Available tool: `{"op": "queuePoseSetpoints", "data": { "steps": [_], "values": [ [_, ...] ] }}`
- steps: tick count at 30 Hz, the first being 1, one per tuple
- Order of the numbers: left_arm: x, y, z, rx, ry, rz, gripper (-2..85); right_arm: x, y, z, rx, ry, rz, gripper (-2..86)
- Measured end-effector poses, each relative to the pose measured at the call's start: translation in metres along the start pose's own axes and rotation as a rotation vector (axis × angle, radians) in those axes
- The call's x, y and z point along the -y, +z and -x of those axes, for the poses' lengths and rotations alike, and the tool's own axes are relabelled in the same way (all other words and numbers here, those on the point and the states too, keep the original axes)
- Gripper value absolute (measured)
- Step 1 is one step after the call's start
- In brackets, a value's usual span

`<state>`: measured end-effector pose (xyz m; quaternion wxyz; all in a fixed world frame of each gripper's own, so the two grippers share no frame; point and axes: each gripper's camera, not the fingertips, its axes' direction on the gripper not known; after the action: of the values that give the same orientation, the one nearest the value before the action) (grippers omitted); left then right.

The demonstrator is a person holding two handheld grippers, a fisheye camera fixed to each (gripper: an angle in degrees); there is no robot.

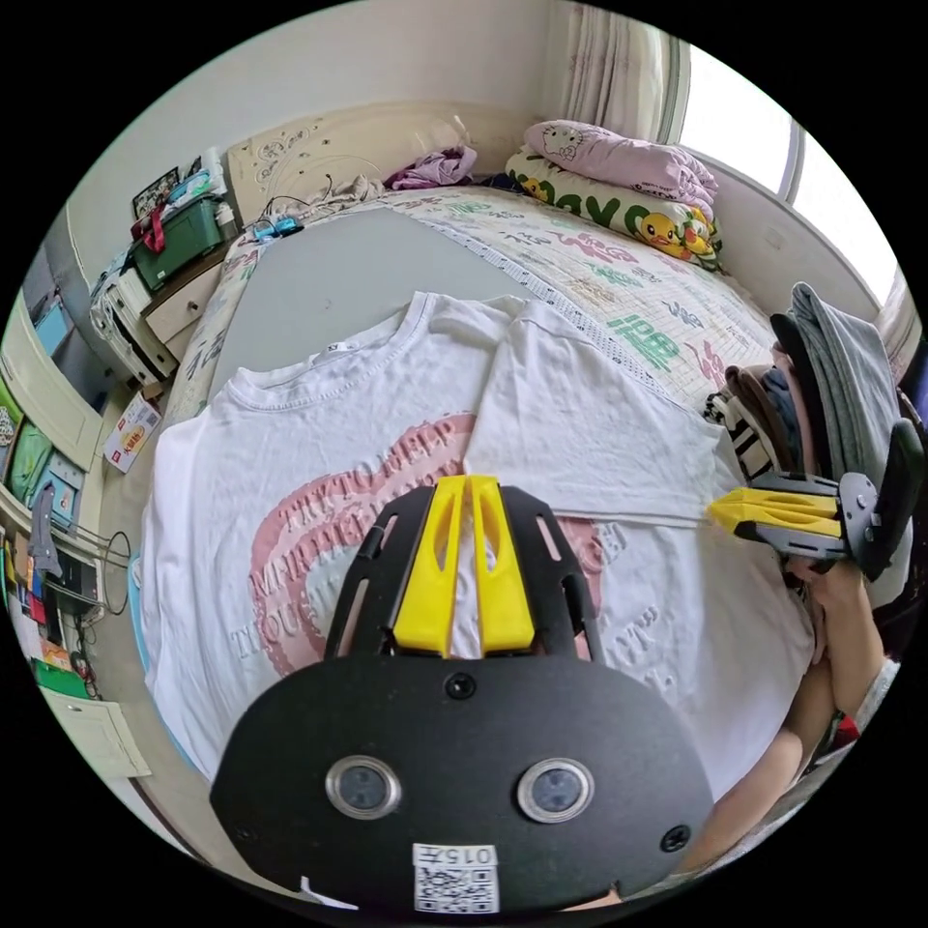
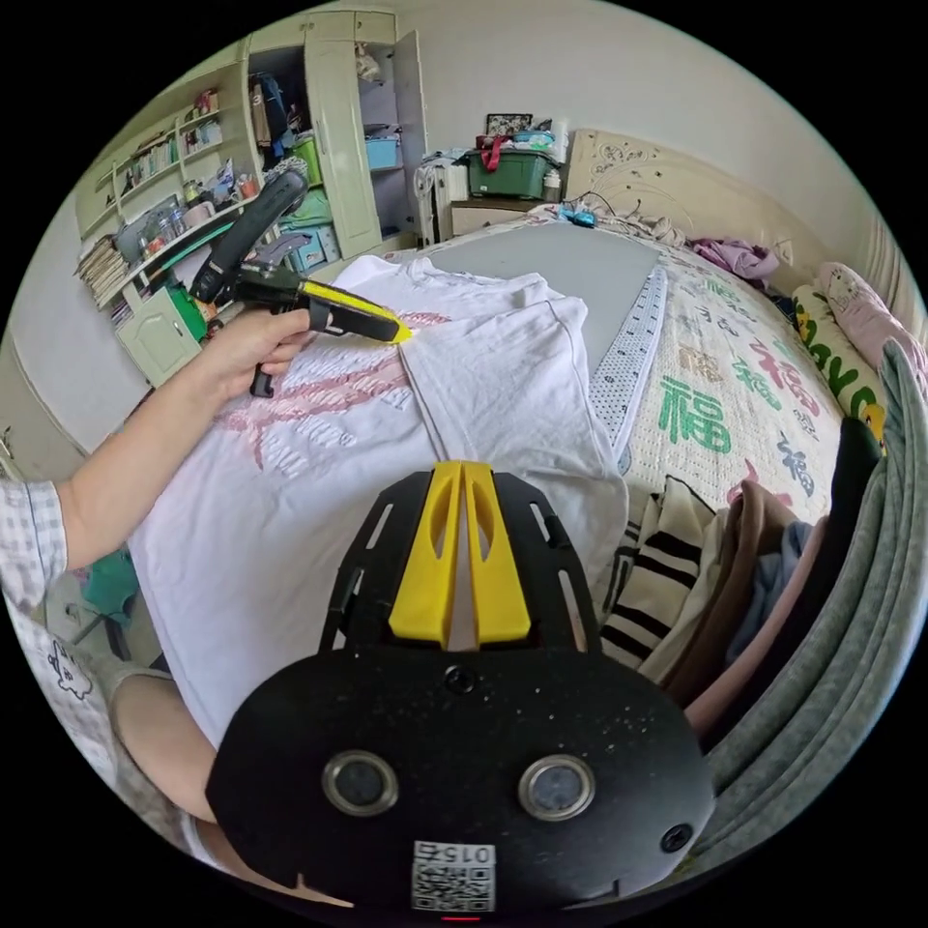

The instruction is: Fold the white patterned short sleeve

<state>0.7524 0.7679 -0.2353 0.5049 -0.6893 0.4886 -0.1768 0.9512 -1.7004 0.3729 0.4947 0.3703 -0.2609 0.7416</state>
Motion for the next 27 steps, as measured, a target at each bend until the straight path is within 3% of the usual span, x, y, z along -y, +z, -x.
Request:
{"op": "queuePoseSetpoints", "data": {
  "steps": [5, 9, 20, 23, 27],
  "values": [
    [0.002, -0.036, 0.001, 0.027, -0.052, 0.001, -0.3, -0.046, -0.045, -0.013, 0.132, 0.290, -0.175, -0.5],
    [-0.030, -0.122, -0.004, -0.055, -0.088, -0.106, -0.3, -0.055, -0.106, 0.034, 0.110, 0.233, -0.195, -0.4],
    [-0.168, -0.308, -0.051, -0.166, -0.087, -0.244, -0.4, 0.015, -0.447, 0.249, 0.102, 0.290, -0.484, -0.4],
    [-0.194, -0.363, -0.059, -0.201, -0.078, -0.295, -0.4, 0.002, -0.507, 0.331, 0.137, 0.222, -0.564, -0.4],
    [-0.221, -0.438, -0.053, -0.158, -0.072, -0.377, -0.1, -0.009, -0.542, 0.419, 0.035, 0.146, -0.584, -0.4]
  ]
}}
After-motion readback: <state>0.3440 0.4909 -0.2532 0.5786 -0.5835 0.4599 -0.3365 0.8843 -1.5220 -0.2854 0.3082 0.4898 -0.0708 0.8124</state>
